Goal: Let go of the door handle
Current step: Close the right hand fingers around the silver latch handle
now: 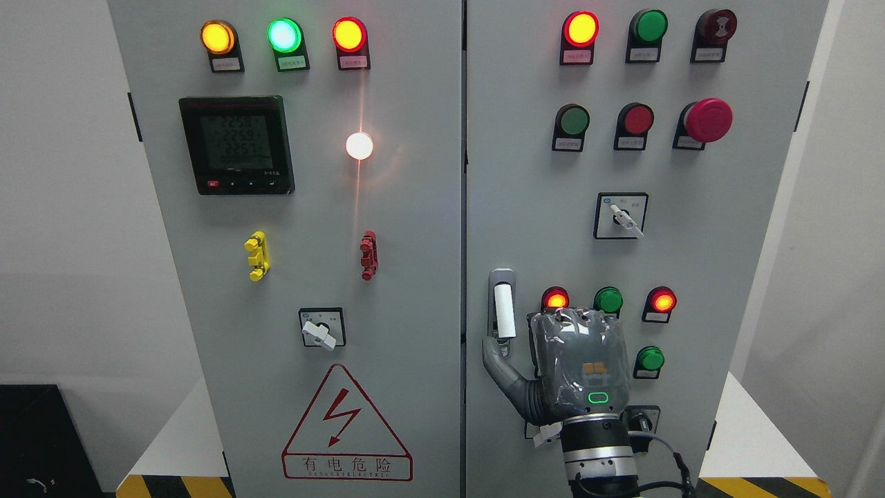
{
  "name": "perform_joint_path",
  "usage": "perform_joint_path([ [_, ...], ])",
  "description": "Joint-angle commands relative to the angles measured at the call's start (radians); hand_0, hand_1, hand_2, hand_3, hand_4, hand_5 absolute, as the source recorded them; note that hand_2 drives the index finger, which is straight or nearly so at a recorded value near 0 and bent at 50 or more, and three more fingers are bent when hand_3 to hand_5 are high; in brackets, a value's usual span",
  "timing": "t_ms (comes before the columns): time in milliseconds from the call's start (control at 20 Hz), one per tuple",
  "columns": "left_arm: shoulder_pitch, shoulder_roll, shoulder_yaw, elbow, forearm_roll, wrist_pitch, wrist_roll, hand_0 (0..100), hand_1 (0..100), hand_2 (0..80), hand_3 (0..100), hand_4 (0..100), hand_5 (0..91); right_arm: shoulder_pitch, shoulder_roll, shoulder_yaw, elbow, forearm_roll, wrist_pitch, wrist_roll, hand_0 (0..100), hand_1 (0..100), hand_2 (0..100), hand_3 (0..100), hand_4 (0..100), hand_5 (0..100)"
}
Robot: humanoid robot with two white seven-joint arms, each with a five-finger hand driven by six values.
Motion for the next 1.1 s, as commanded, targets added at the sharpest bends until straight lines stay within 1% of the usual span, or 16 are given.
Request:
perform_joint_path([
  [0,0.000,0.000,0.000,0.001,0.000,-0.001,-0.001,12,56,0.0,0,0,0.0,-0.007,0.001,-0.004,0.015,0.001,0.001,-0.001,33,25,98,100,100,100],
  [501,0.000,0.000,0.000,0.000,0.000,-0.001,-0.001,12,56,0.0,0,0,0.0,-0.005,0.004,-0.003,0.015,-0.001,0.001,-0.001,41,26,98,100,100,100],
  [1052,0.000,0.000,0.000,0.001,0.000,-0.001,-0.001,12,56,0.0,0,0,0.0,-0.002,0.004,-0.004,0.010,0.001,0.002,-0.002,42,27,98,100,100,100],
])
